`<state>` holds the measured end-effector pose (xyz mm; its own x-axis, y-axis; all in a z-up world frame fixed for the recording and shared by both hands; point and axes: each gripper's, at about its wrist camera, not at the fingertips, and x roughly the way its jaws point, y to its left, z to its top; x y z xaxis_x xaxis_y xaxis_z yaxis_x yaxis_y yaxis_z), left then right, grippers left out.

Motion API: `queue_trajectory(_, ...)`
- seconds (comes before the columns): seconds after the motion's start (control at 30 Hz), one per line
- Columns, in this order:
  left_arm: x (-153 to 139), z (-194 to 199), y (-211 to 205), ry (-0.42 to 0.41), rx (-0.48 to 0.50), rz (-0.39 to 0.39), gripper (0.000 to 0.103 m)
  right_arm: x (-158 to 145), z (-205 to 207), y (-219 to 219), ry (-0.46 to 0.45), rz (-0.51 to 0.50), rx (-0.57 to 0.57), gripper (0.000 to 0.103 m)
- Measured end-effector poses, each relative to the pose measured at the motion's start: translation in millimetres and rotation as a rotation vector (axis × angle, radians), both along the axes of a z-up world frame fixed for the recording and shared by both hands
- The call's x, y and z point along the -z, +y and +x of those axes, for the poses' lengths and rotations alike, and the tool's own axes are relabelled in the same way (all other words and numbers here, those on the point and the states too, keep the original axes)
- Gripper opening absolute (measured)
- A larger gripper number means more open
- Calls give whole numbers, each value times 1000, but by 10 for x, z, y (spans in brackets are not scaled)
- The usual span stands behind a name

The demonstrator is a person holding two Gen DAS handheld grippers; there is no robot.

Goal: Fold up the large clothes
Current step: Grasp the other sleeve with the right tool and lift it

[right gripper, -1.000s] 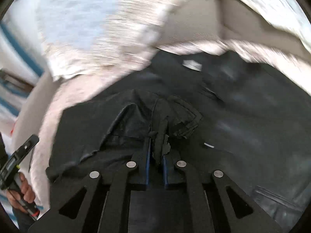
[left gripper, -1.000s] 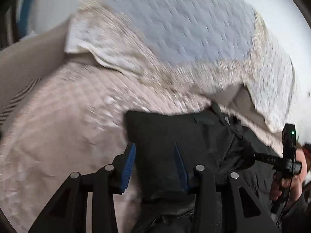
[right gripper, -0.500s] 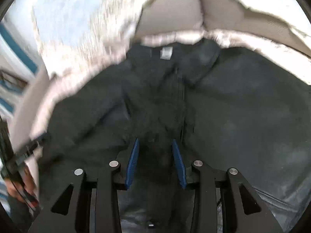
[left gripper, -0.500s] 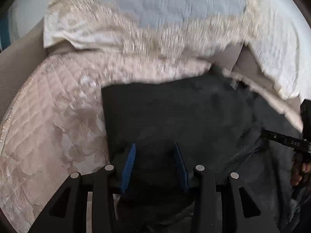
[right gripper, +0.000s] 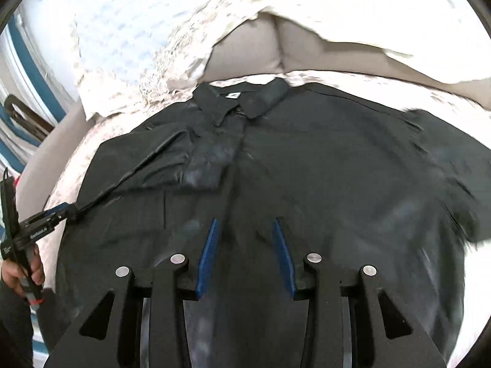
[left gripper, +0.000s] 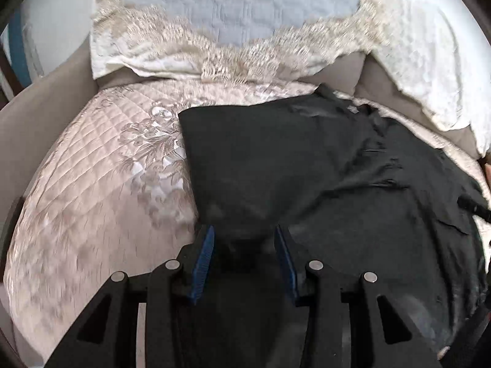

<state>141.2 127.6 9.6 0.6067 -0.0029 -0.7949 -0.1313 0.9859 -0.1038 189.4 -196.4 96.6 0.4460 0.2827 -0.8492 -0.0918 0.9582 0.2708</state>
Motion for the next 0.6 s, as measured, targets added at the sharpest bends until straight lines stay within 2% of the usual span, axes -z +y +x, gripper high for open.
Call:
queue_trajectory(0.07, -39, -147, -96, -8, -1, -29, 43, 24, -151, -181, -9, 22, 43, 44)
queue_trajectory(0.17, -31, -278, -276, -11, 7, -25, 49, 55, -363, -506, 6, 45, 115, 46)
queue_trajectory(0.3, 40, -323, -443, 17, 30, -43, 51, 8, -519, -959, 5, 64, 212, 64)
queue_trajectory(0.43, 44, -282, -587, 25, 44, -17, 55, -67, -568, -1486, -26, 60, 329, 65)
queue_trajectory(0.6, -1, -190, -710, 12, 57, -15, 57, 14, -557, -2299, -31, 74, 523, 66)
